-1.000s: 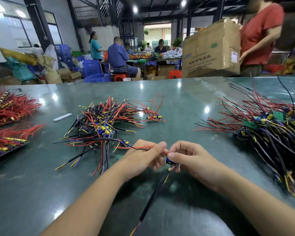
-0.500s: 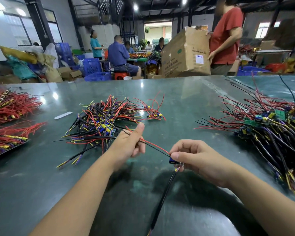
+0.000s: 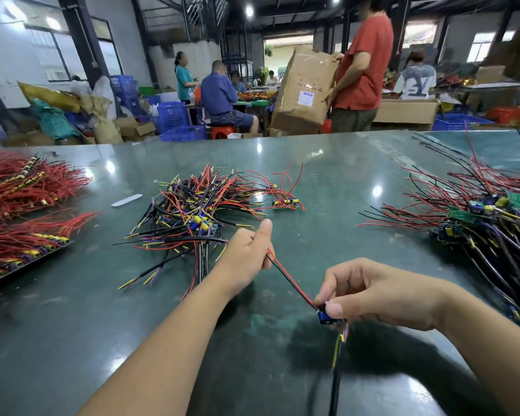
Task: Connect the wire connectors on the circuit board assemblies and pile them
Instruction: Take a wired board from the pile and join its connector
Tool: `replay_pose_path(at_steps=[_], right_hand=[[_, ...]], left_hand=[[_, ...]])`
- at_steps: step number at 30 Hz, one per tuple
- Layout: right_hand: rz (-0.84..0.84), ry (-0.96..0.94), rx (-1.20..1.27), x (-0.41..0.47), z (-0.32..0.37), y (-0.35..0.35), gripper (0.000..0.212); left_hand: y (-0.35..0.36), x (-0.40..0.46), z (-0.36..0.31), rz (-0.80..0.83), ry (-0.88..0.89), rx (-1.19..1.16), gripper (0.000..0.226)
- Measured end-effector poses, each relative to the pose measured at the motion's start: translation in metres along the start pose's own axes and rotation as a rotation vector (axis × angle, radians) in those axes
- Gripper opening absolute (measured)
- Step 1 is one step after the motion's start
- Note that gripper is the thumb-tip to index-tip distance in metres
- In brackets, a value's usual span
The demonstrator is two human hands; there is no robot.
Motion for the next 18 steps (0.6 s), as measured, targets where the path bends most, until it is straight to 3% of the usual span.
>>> replay_pose_path(at_steps=[4,6,7,9,12,18], right_hand=[[-0.059,-0.036,0.062,-0.001,-0.001,-0.006,0.009],[-0.171,-0.137,0.085,0.003,0.001,-0.009,0.005],[-0.265,-0.21,0.076,0.005,0.002,-0.011,0.007],[-0.447,-0.346,0.068,0.008,0.002,-0.017,0.019],[-0.507,-0.428,0.102,0.011,0.003,-0.018,0.03],[-0.469,-0.364,0.074,0.015,-0.001,-0.013,0.032]], left_hand=[[-0.001,0.003,-0.001,-0.079,-0.047,-0.127,0.065],[-0.005,0.002,-0.003,-0.126,-0.138,-0.282,0.067],[-0.008,0.002,-0.003,-0.1,-0.187,-0.368,0.068],[-0.005,-0.004,-0.007,0.107,-0.19,-0.471,0.065],[0.02,-0.019,-0.015,0.421,-0.077,-0.403,0.047],[0.033,-0.026,-0.025,0.387,0.01,-0.486,0.023]])
Point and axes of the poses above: each hand's wrist, its own x-axis towards the middle knuckle, its own y-axis out of the palm, z = x × y, the point moved 3 cm from there along x, towards the middle knuckle, and after that the axes turned 10 degrees about x, right-handed, at the moved point
